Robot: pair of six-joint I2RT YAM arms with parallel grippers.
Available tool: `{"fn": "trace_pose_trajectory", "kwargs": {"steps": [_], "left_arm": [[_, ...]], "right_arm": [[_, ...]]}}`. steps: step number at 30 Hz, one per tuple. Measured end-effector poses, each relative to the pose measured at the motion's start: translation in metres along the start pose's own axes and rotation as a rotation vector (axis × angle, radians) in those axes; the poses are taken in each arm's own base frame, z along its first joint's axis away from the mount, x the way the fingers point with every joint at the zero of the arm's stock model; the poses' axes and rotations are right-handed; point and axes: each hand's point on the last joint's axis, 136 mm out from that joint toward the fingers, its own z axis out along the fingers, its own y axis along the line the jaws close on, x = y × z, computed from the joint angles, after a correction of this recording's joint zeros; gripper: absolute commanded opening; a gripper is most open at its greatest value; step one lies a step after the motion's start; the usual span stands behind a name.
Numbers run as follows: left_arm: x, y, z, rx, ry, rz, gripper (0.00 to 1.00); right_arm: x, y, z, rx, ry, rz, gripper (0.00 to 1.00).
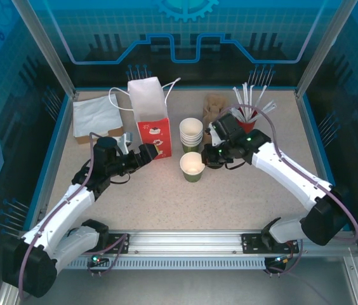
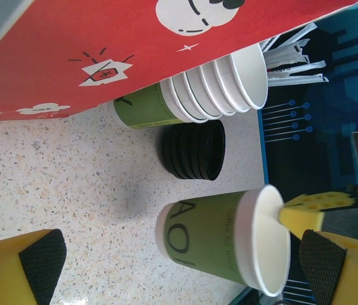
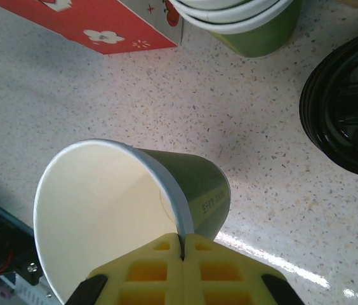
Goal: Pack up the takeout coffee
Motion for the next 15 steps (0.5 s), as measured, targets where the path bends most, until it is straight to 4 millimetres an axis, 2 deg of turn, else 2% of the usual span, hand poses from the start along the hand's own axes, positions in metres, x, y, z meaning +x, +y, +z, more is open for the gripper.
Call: {"fn": "trace_pose_trajectory", "kwargs": {"steps": [7, 11, 14, 15], "left_arm": [[0.0, 0.0, 0.0, 0.001, 0.001, 0.001, 0.99], [0.001, 0.0, 0.0, 0.001, 0.002, 0.001, 0.99], [0.002, -0.001, 0.001, 0.001, 0.004, 0.003, 0.99], [0.002, -0.001, 0.001, 0.0, 0.005, 0.003, 0.99]], "right_arm": [[0.007, -0.012, 0.033, 0.033, 0.014, -0.003, 0.05], [0.011, -0.018, 0.046, 0.038, 0.024, 0.001, 0.05], [0.012, -0.02, 0.052, 0.04, 0.027, 0.004, 0.08], [0.013, -0.021, 0.053, 0.042, 0.03, 0.005, 0.12]]}}
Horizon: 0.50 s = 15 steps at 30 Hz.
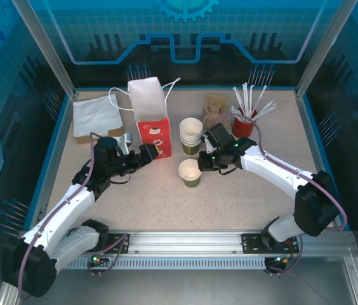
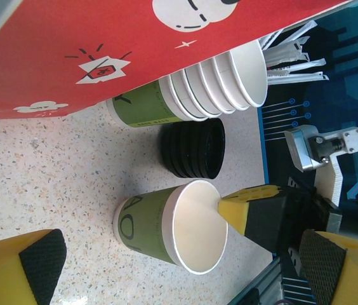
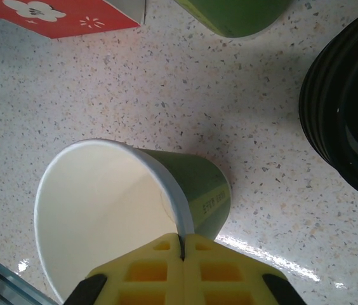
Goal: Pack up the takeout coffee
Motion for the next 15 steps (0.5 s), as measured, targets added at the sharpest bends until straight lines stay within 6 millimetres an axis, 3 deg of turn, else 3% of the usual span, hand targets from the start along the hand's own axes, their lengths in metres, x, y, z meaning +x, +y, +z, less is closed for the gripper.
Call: {"fn": "trace_pose_trajectory", "kwargs": {"steps": [3, 7, 11, 15], "left_arm": [[0.001, 0.001, 0.001, -0.003, 0.003, -0.001, 0.99], [0.002, 0.002, 0.003, -0.008, 0.007, -0.002, 0.99], [0.004, 0.001, 0.004, -0.008, 0.016, 0.0, 0.99], [0.007, -0.001, 0.005, -0.003, 0.024, 0.007, 0.99]], "right_arm": [[0.002, -0.002, 0.003, 0.004, 0.005, 0.008, 0.29], [0.001, -0.004, 0.003, 0.013, 0.001, 0.006, 0.42], [0.003, -0.01, -0.001, 0.052, 0.003, -0.008, 0.48], [-0.003, -0.017, -0.02, 0.084, -0.03, -0.029, 0.49]]}}
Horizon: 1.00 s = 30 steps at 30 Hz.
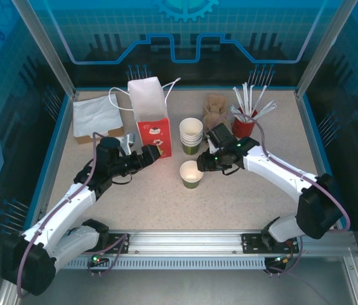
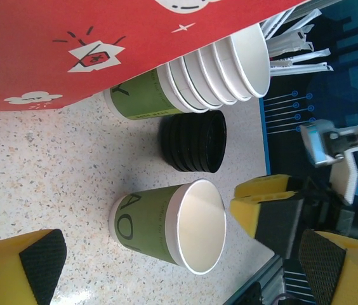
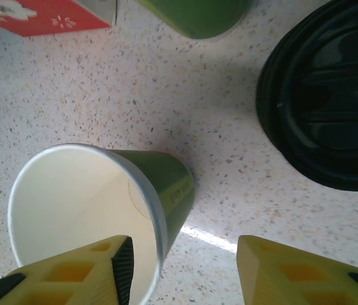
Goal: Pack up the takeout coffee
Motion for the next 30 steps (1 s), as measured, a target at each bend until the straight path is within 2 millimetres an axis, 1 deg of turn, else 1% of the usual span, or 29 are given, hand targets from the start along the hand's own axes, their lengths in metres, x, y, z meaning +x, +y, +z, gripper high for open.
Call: {"fn": "trace_pose_trajectory", "kwargs": {"steps": [3, 6, 9, 11, 13, 16, 20, 27, 30], "left_arm": [[0.002, 0.0, 0.001, -0.002, 0.007, 0.001, 0.99], [0.002, 0.001, 0.003, -0.008, 0.007, 0.0, 0.99], [0.003, 0.002, 0.004, -0.011, 0.011, 0.0, 0.99], [0.003, 0.002, 0.004, -0.011, 0.012, 0.0, 0.99], [0.003, 0.002, 0.004, -0.015, 0.01, 0.001, 0.99], [0.004, 0.002, 0.005, -0.015, 0.012, 0.001, 0.99], [0.004, 0.002, 0.005, -0.016, 0.011, 0.002, 0.99], [0.005, 0.003, 0.006, -0.018, 0.012, 0.003, 0.99], [0.004, 0.003, 0.006, -0.019, 0.012, 0.003, 0.99]], "right_arm": [[-0.011, -0.016, -0.017, 0.03, -0.047, 0.011, 0.49], [-0.02, -0.043, -0.025, 0.078, -0.069, 0.046, 0.47], [-0.024, -0.069, -0.026, 0.129, -0.062, 0.078, 0.46], [-0.025, -0.081, -0.022, 0.148, -0.05, 0.092, 0.46], [-0.024, -0.091, -0.015, 0.166, -0.023, 0.096, 0.45], [-0.025, -0.098, -0.001, 0.183, 0.021, 0.089, 0.45], [-0.028, -0.102, 0.016, 0.192, 0.058, 0.075, 0.45], [-0.038, -0.111, 0.038, 0.204, 0.083, 0.08, 0.43], [-0.039, -0.114, 0.045, 0.207, 0.092, 0.083, 0.4]]}}
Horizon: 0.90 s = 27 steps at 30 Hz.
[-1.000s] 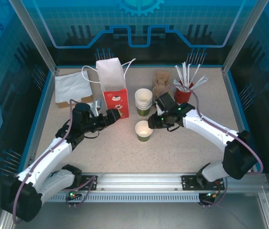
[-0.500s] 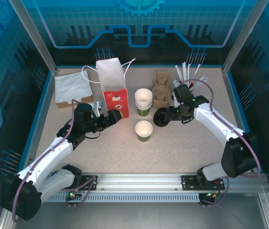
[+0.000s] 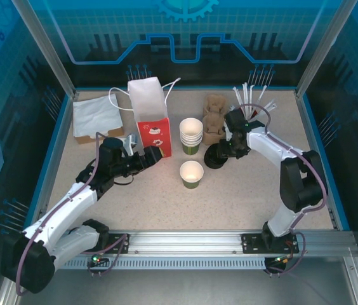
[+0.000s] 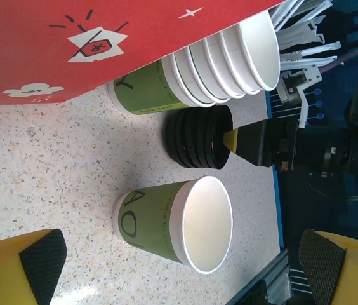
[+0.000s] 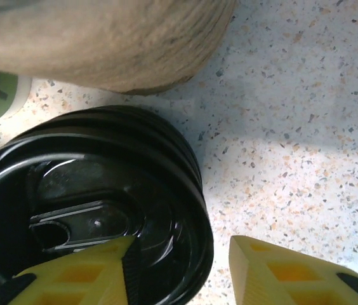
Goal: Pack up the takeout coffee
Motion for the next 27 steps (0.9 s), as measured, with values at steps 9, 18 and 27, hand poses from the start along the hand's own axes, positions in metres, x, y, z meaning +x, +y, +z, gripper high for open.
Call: {"fn": "trace_pose_trajectory", "kwargs": {"steps": [9, 18, 27], "left_arm": [[0.0012, 0.0019, 0.0022, -0.007, 0.006, -0.003, 0.99], [0.0014, 0.0026, 0.0028, -0.009, 0.008, -0.004, 0.99], [-0.004, -0.0048, 0.0016, 0.003, -0.002, 0.004, 0.99]], "right_arm": [[-0.0051, 0.0001, 0.0073, 0.003, 0.005, 0.001, 0.29], [-0.0047, -0.0026, 0.0099, 0.01, 0.011, 0.002, 0.17], [-0.0047, -0.0032, 0.0094, 0.013, 0.01, 0.002, 0.15]]}}
